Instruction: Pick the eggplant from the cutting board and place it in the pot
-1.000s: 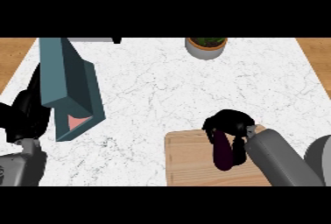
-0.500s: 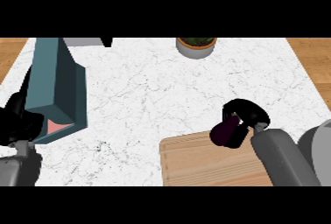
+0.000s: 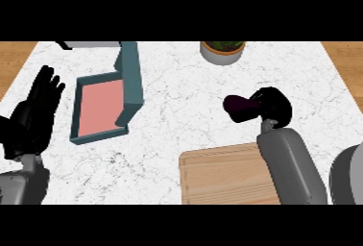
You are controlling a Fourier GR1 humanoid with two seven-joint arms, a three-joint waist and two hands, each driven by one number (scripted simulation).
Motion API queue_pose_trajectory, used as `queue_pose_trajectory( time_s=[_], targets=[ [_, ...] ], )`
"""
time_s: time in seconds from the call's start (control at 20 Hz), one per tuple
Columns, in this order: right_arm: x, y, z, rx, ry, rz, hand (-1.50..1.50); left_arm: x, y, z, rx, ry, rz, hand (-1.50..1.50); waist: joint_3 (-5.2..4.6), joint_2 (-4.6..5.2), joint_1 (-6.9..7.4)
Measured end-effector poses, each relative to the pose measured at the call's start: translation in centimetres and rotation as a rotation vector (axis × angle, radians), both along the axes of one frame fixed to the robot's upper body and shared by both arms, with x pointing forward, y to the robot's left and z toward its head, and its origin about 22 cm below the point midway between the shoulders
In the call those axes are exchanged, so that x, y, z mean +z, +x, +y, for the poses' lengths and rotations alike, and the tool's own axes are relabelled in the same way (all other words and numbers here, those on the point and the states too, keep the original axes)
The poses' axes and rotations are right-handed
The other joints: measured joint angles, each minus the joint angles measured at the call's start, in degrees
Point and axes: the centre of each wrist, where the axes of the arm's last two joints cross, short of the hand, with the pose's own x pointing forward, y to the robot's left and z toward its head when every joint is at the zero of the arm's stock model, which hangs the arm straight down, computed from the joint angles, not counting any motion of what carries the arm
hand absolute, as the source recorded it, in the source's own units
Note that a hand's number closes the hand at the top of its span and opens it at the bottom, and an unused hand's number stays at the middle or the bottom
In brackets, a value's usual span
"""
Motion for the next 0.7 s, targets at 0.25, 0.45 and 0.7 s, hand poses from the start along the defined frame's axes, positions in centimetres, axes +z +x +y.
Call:
queue_pose_trajectory(
  time_s=[0.25, 0.45, 0.7],
  targets=[
    [4.1, 0.1, 1.9, -0.22, -0.114, -0.249, 1.5, -0.2, -0.3, -0.1, -0.002, -0.002, 0.003, 0.0, -0.06, -0.33, -0.1],
    [7.1, -0.3, 1.7, -0.302, -0.269, -0.427, 1.5, 0.1, -0.1, -0.1, 0.008, 0.003, 0.004, 0.0, -0.08, -0.43, -0.64],
    [10.2, -2.1, 1.1, -0.421, -0.397, -0.586, 1.5, -0.4, -0.3, -0.3, 0.014, 0.002, 0.007, 0.0, -0.05, -0.35, -0.88]
  ],
)
